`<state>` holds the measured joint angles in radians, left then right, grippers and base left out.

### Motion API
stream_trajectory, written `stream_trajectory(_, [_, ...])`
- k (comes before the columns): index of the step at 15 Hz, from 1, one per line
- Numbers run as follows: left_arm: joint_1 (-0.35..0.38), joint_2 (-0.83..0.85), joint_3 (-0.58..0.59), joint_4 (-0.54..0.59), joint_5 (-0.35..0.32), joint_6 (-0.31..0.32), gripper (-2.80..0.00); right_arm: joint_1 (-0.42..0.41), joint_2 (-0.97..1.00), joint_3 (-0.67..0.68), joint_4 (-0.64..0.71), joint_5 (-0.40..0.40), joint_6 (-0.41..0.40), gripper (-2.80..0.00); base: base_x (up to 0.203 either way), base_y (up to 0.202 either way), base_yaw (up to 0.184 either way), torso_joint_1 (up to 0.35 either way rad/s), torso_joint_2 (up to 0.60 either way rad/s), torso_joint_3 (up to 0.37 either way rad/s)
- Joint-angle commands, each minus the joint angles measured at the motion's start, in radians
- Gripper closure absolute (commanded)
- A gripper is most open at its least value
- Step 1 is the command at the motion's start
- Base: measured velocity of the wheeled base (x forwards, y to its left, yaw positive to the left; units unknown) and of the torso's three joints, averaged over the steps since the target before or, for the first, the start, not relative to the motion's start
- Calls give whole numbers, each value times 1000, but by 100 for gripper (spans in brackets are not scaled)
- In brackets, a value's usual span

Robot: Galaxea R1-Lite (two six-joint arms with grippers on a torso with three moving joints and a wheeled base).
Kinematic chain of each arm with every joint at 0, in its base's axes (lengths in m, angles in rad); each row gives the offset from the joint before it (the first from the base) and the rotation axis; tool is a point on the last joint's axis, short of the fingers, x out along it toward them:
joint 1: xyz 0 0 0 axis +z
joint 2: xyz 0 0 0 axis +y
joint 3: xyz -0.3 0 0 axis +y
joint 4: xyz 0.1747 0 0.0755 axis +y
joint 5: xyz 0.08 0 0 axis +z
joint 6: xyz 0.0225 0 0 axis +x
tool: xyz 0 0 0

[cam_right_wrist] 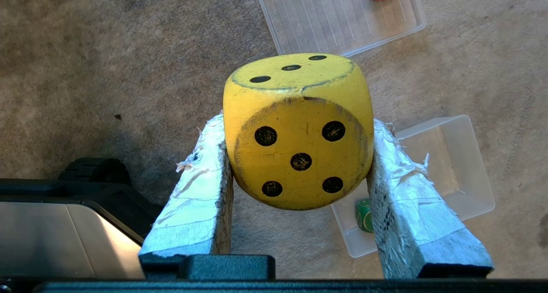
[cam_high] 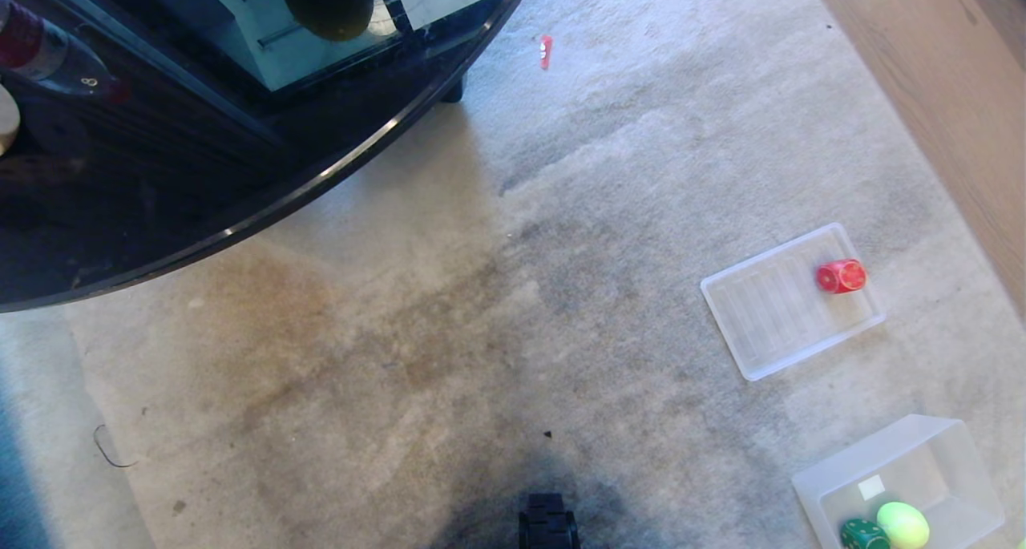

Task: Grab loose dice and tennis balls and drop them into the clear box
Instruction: Put the toys in the box

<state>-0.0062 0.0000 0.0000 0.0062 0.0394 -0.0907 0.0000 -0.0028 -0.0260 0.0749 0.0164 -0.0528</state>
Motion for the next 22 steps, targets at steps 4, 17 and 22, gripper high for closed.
stream_trajectory(4, [0,0,0,0,1,-1,0,0,3,-2,0,0,2,0,0,0,0,0,0,0])
stream_trajectory(17, [0,0,0,0,1,-4,0,0,4,-2,0,0,4,0,0,10,-137,1,2,2])
stream_trajectory(22, [0,0,0,0,2,-9,0,0,3,-2,0,2,2,0,1,3,-71,2,0,3])
